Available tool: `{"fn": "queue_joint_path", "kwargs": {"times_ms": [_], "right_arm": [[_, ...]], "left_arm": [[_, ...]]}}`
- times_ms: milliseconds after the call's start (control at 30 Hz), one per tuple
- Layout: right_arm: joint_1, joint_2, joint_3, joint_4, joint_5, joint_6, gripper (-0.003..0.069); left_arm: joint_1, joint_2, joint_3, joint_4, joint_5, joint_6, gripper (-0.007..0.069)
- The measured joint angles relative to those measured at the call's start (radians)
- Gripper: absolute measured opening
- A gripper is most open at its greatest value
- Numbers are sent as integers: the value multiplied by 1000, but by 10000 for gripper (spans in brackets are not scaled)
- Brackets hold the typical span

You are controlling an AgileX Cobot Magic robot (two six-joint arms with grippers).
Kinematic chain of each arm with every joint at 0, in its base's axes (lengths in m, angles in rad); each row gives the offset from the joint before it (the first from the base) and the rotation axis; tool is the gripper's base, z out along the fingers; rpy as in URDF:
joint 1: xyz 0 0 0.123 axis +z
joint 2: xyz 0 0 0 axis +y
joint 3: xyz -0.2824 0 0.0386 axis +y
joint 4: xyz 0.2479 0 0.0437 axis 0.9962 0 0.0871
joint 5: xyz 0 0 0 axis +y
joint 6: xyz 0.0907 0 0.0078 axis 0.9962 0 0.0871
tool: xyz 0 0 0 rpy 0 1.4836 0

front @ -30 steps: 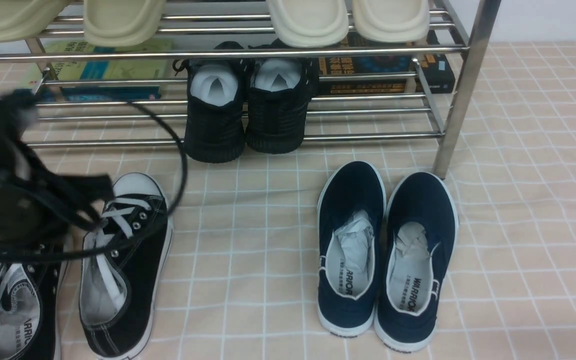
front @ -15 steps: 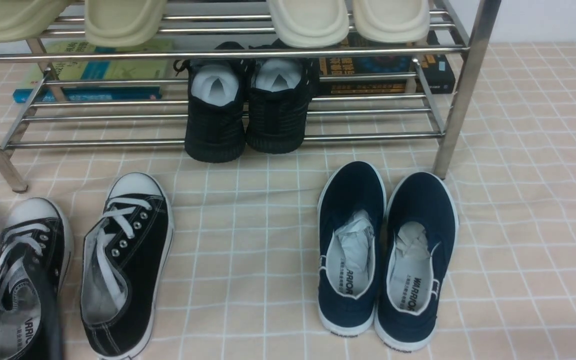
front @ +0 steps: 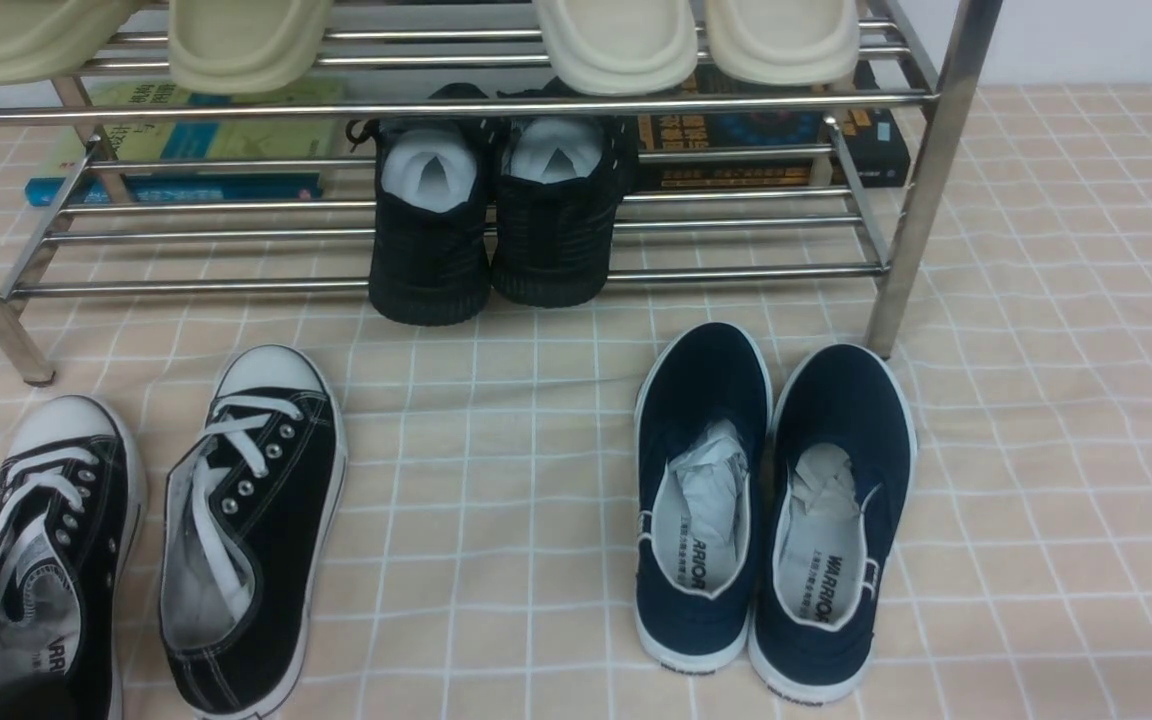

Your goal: Take the shoes off the shelf from the light coffee tablecloth by hand.

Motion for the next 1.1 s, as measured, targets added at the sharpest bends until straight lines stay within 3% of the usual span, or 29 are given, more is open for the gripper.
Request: {"fn": "queue_joint_path", "kwargs": {"times_ms": [433, 767, 1100], "right_arm": [[0, 0, 0, 0, 0, 0, 240], [0, 0, 0, 0, 0, 0, 240], [0, 0, 0, 0, 0, 0, 240]], "left_arm": [[0, 0, 47, 38, -144, 1, 21], [2, 0, 268, 137, -470, -92, 29], [155, -61, 399, 146, -505, -103, 39]]}}
